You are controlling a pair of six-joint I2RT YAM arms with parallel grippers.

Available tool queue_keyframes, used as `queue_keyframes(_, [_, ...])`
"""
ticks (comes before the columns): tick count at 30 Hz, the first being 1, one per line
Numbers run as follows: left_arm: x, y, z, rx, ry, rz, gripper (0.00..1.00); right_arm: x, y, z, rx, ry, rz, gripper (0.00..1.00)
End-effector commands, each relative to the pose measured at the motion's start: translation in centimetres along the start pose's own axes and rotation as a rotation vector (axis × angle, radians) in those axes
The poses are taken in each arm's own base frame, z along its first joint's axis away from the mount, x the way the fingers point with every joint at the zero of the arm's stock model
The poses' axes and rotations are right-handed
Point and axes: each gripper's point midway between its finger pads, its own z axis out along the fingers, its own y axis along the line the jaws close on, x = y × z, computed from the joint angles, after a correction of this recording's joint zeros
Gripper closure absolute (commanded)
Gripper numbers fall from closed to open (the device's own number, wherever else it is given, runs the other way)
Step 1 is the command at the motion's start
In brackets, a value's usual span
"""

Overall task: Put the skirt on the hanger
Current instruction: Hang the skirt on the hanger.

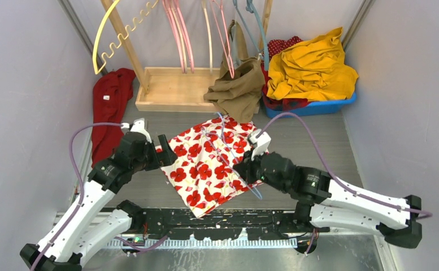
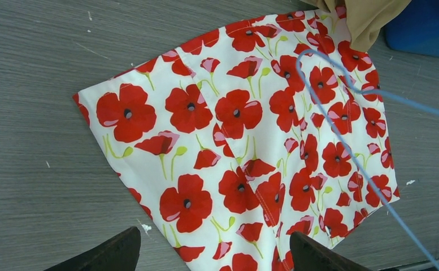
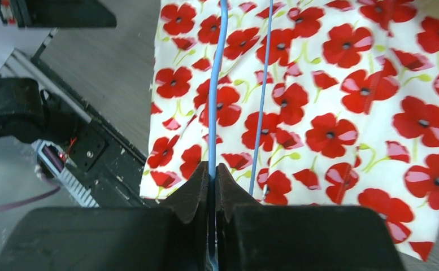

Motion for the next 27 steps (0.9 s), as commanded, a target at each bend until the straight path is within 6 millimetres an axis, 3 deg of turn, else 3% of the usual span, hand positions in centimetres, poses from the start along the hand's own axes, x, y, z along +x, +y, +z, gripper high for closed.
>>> queue_keyframes(1, [-1.6, -0.8, -1.6, 0.028, -0.059, -0.010, 0.01, -0.9, 2.6, 0.3, -0.016, -0.162, 0.069, 0.99])
queue_keyframes(12, [-1.5, -0.4, -3.1, 0.020, -0.066, -0.008, 0.01, 4.2, 11.0, 3.4, -0.161, -0.237, 0.097, 0.99])
queue_keyframes(16, [-1.5, 0.1, -4.1, 0.005, -0.072, 0.000, 0.01, 4.8, 13.6, 4.7, -0.231, -0.247, 0.153, 0.99])
queue_keyframes(27, [-1.8, 0.4, -5.5, 0.000, -0.097, 0.006, 0.01, 7.1, 17.8, 7.3, -0.372, -0.252, 0.230, 0.99])
